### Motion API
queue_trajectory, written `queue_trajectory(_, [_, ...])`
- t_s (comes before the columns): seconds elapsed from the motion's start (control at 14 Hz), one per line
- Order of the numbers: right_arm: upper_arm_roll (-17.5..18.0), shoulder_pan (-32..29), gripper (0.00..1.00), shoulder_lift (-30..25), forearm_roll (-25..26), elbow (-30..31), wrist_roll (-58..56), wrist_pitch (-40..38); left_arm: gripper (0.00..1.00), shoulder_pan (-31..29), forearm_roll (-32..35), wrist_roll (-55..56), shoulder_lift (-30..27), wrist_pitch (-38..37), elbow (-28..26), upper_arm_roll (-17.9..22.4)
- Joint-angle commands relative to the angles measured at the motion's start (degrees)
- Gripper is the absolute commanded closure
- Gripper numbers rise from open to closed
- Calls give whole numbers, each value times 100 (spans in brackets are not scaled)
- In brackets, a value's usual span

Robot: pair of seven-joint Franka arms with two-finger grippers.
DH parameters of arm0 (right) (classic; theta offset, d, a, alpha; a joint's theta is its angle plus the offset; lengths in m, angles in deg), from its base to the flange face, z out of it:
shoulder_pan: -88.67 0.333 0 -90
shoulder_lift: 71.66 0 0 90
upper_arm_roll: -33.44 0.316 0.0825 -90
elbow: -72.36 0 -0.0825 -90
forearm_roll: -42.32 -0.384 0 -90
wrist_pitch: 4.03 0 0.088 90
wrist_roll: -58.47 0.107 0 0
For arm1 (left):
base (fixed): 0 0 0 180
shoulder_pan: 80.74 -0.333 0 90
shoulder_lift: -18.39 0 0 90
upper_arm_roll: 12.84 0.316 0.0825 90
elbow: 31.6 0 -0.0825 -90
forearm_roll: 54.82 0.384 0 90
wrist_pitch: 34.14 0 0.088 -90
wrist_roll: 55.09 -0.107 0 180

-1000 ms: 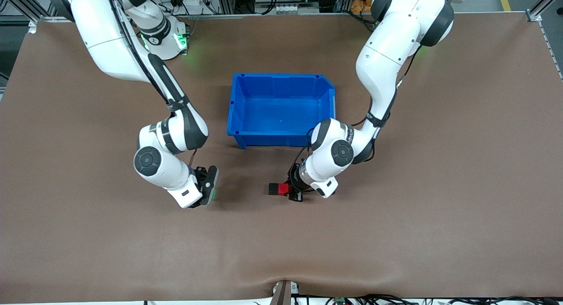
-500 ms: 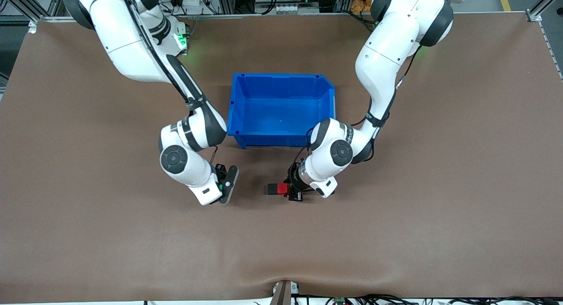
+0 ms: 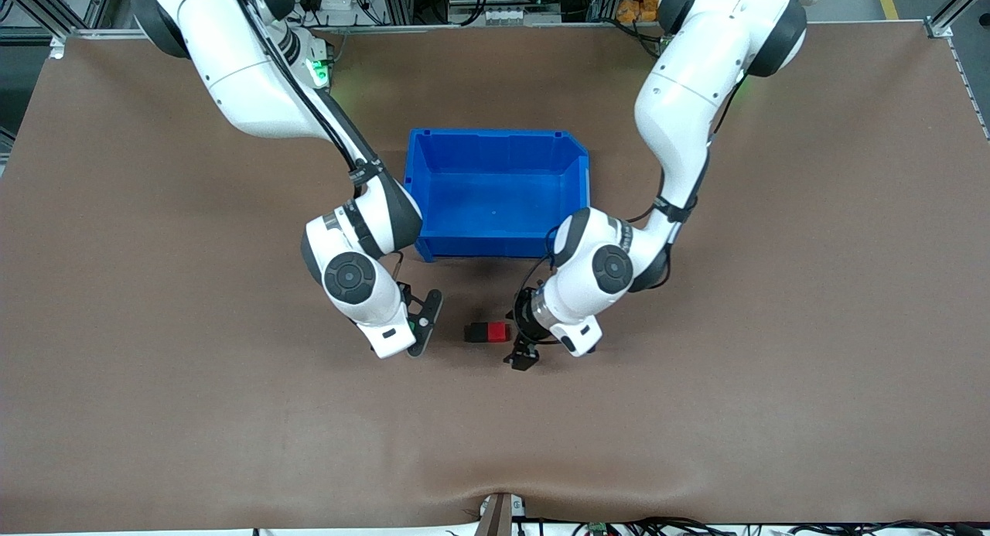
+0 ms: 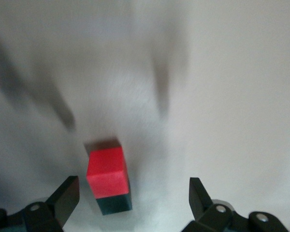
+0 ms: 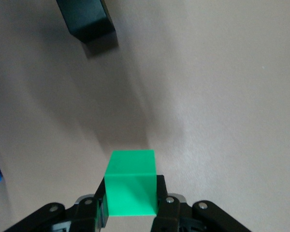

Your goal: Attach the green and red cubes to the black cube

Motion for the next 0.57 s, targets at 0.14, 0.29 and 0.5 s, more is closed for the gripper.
queue_trajectory(0.14, [-368,537,100,590,214,-991,288,-495,0,-465,588,-439,-584,-852,-82,-18])
queue_trajectory(0.29, [-413,669,100,696,223,-1133,525,-540,0,-815,642,-729,-742,-1369,-73,-80])
queue_trajectory(0.5, [-457,766,100,827,258,-1247,535,-479,0,-1273,651,-1597,-1093,-1976,-73,-80])
